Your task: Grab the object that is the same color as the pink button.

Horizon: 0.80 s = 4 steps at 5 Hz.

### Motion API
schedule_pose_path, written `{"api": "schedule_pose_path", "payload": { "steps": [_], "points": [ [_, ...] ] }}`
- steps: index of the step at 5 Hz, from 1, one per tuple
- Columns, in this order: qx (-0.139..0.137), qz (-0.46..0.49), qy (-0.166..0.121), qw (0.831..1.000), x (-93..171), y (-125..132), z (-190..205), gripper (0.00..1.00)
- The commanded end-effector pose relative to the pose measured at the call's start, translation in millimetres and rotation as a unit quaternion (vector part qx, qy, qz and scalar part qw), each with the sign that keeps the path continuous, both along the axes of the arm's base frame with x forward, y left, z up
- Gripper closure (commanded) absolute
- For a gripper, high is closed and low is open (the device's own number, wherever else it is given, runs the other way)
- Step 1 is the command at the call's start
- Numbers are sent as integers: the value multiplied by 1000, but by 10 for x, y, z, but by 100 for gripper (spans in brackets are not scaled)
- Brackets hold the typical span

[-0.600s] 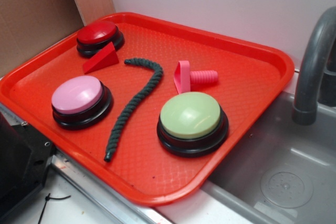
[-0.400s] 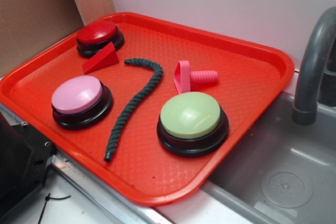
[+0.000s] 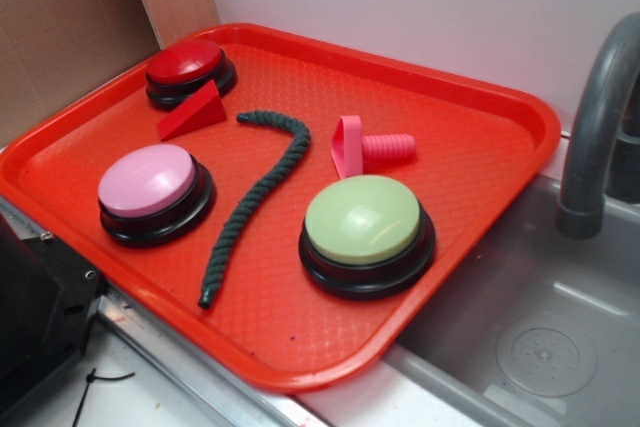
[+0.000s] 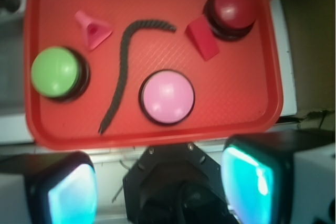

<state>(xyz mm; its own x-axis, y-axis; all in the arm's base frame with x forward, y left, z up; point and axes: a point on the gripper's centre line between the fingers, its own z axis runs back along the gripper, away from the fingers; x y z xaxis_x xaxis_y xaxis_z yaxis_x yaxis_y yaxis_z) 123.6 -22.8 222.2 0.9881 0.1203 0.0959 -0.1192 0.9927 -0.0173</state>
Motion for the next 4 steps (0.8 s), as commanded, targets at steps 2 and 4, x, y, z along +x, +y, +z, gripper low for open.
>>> {"api": "schedule_pose_path", "payload": {
  "steps": [2, 4],
  "points": [
    [-43, 211, -48, 975, 553, -156, -479, 0],
    [-43, 269, -71, 960, 1081, -372, -843, 0]
  ]
}}
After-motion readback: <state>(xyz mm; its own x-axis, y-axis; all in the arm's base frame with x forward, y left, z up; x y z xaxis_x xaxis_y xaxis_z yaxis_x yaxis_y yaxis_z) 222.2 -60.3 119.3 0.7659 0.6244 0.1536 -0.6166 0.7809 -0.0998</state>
